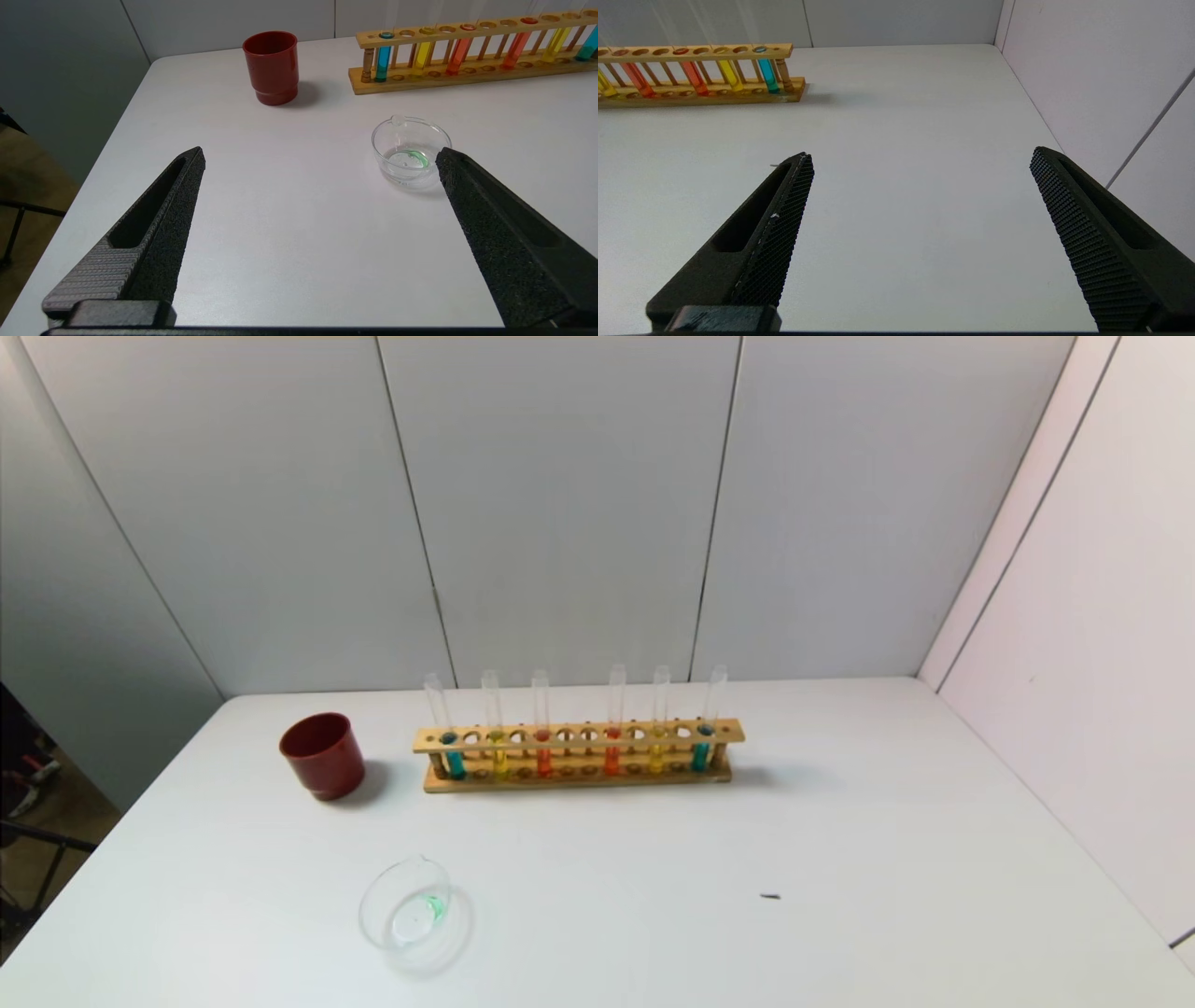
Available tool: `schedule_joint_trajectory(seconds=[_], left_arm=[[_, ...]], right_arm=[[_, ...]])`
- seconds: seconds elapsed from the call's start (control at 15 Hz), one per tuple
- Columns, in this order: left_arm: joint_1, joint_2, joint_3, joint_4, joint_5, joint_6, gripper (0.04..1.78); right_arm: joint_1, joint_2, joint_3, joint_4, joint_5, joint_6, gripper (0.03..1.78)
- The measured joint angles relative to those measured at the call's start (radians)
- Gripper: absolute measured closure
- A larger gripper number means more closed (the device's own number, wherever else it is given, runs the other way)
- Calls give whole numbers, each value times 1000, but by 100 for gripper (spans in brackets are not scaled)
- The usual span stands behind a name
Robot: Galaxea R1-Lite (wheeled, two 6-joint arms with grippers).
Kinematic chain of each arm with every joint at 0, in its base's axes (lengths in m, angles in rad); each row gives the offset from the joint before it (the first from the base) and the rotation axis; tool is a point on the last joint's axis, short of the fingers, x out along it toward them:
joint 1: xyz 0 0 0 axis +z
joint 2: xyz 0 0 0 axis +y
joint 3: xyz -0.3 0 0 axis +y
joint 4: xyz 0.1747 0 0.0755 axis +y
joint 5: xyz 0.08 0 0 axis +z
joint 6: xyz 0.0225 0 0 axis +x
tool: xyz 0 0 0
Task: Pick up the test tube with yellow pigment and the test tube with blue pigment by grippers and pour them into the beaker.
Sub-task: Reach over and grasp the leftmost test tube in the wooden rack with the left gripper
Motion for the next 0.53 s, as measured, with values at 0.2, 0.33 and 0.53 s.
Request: schedule_joint_trajectory(seconds=[0.2,0.33,0.53], left_arm=[[0,0,0,0,0,0,8],[0,0,0,1,0,0,8],[0,0,0,2,-1,2,8]], right_arm=[[0,0,0,0,0,0,11],[0,0,0,0,0,0,11],[0,0,0,0,0,0,11]])
